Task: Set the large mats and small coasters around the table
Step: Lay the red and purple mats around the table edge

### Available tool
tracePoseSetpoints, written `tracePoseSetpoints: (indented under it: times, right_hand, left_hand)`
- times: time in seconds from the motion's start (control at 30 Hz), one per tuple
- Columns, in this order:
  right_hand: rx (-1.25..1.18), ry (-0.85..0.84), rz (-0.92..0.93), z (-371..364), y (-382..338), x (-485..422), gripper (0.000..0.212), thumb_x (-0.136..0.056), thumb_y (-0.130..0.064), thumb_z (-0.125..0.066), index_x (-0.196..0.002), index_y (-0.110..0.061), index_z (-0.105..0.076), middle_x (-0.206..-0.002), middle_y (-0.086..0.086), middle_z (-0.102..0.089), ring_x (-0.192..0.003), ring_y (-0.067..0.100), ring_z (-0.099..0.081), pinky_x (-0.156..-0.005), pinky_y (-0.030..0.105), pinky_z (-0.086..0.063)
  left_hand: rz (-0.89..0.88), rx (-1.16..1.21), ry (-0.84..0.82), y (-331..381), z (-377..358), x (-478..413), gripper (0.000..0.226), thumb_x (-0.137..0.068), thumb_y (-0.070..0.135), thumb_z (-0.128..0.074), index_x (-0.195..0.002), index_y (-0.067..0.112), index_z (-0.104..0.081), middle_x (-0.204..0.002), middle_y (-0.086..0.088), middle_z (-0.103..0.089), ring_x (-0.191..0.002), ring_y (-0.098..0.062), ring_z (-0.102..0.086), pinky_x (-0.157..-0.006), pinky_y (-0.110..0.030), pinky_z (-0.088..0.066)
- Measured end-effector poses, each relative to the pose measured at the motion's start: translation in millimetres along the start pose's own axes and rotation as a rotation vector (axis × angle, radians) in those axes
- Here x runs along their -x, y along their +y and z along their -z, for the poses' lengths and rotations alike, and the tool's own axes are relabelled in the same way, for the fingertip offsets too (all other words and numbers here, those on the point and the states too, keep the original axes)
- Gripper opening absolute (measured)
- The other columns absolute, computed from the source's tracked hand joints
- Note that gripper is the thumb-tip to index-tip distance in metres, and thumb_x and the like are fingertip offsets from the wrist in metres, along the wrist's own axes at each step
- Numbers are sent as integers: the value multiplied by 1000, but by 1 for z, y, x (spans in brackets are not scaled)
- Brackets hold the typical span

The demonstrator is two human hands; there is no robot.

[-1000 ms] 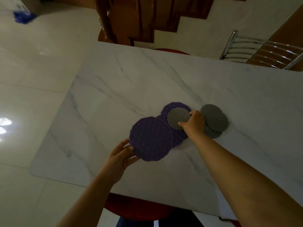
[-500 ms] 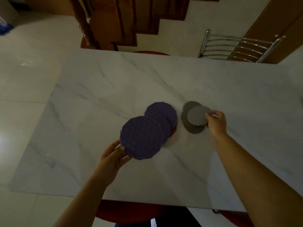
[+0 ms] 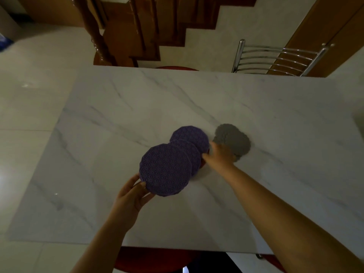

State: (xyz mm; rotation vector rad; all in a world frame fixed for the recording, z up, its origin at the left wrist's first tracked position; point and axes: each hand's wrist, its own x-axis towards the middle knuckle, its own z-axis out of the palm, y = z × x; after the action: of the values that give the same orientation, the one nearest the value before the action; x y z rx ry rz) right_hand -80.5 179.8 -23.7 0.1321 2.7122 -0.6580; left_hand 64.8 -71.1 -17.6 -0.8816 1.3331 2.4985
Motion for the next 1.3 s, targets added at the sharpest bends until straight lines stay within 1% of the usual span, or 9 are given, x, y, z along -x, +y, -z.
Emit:
tracePoseSetpoints:
  times: [0.1,0.17,0.27,0.43,0.53,0.7,0.83,1.03,1.3]
  right_hand:
    - [194,-199,60,-19,-24,1,72,-88,-51,-45,-147,-16,-22,-150,12,-29,-134,32,-31,-108,45,-26]
    - [261,-236,72,-26,-35,1,69,-92,-42,-42,-149,-17,-12,-152,11,-21,-136,34,-23,-113,47,-19]
    - [292,-229,91,-32,-42,3,63,-91,-33,-45,-147,-18,-19,-146,10,-28,-132,33,-26,-110,44,-21]
    - [302,-167,25,-39,-42,4,92,-82,-59,-54,-149,-12,-12,-150,12,-20,-134,35,-23,-109,45,-24]
    - [301,-142,-21,-43,-40,3,99,-77,-63,-59,-148,-11,-14,-151,12,-19,-135,35,-23,-109,45,-24]
    - [247,-28,8,-46,-40,4,89,-74,-58,-66,-141,-14,-30,-145,8,-30,-130,32,-31,-104,42,-29]
    - [145,74,42,-48,-41,14,81,-77,-45,-69,-140,-13,-29,-144,7,-35,-129,30,-36,-104,41,-33]
    - [-316,134,1,-20,-51,24,18,-91,-23,-55,-105,-13,-57,-96,5,-64,-91,28,-62,-74,37,-48]
    - [-650,282,-49,48,-40,24,23,-88,-20,-60,-105,-7,-68,-95,5,-68,-88,16,-61,-77,25,-43]
  left_hand:
    - [-8,25,-7,2,2,0,29,-91,-2,-44,-108,14,-62,-92,-3,-76,-78,-18,-73,-66,-32,-60]
    - [-14,34,-17,3,3,0,30,-92,-2,-43,-109,14,-62,-92,-4,-75,-79,-18,-73,-66,-32,-60]
    - [-26,35,-14,5,8,2,31,-93,-3,-41,-108,14,-63,-91,-3,-76,-79,-18,-73,-67,-32,-60]
    - [-26,49,19,9,22,7,31,-92,-3,-42,-112,13,-61,-91,-4,-75,-79,-18,-73,-68,-32,-61]
    - [-28,63,39,10,30,10,31,-91,-2,-44,-111,14,-62,-91,-5,-75,-79,-18,-73,-68,-33,-60]
    - [-31,50,54,11,38,11,30,-92,0,-45,-112,14,-61,-95,-6,-75,-83,-21,-73,-71,-35,-61]
    - [-38,47,58,12,41,11,31,-93,-2,-43,-112,14,-62,-95,-5,-75,-83,-20,-73,-71,-34,-61]
    - [-29,39,53,13,41,7,31,-94,-3,-41,-108,15,-62,-93,-3,-76,-80,-18,-73,-68,-33,-61]
    - [-17,24,29,13,35,1,30,-95,-4,-40,-109,13,-60,-88,-3,-76,-76,-17,-73,-66,-32,-61]
